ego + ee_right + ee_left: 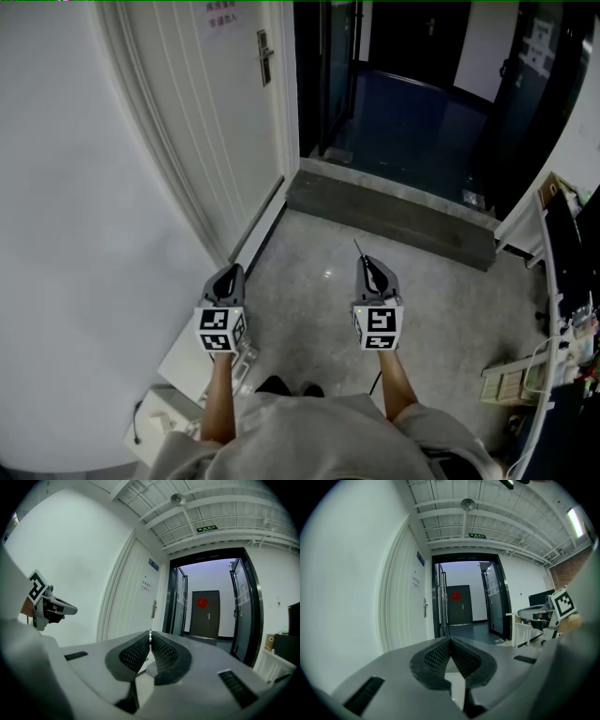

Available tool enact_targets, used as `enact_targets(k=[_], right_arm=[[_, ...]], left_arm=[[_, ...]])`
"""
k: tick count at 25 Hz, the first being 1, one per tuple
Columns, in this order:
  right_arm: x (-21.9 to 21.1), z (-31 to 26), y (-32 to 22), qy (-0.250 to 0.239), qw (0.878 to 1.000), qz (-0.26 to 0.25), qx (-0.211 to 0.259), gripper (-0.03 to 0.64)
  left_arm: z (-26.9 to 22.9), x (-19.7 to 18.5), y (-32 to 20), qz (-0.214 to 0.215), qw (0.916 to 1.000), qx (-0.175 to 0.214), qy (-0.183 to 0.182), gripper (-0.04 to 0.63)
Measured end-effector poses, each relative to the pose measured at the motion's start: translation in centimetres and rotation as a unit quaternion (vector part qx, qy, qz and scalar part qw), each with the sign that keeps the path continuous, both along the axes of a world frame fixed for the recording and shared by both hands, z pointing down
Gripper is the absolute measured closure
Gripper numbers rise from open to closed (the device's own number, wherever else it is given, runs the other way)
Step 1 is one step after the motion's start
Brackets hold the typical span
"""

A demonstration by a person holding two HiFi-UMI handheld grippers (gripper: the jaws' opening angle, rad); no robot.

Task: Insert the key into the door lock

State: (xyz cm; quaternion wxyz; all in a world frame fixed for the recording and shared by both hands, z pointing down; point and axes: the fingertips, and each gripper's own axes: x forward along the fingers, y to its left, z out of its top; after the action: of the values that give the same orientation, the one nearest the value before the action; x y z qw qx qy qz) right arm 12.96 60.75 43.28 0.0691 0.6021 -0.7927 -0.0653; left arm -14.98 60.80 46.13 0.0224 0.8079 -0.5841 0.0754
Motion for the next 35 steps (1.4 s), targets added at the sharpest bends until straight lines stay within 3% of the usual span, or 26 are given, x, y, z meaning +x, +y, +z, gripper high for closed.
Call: enact_targets(k=[8,14,35], right_arm=[[-0.7,0.4,-4.5,0.005,1.0,-0.017,0.003,0.586],[-2.0,0.8,-10.2,0.007,1.0,-0.016,0.007,0.586],[-8.8,-1.5,-41.2,0.03,0.999,0.013,0.013,0.586]], left_arm=[[0.9,0.4,-4.3,-0.003,1.0,0.0,0.005,0.578],[2.1,-0.7,-10.3,0.003,0.9999,-0.004,0.009,0.578],[0.8,-5.2,-44.2,0.054,0.998,0.005,0.032,0.578]])
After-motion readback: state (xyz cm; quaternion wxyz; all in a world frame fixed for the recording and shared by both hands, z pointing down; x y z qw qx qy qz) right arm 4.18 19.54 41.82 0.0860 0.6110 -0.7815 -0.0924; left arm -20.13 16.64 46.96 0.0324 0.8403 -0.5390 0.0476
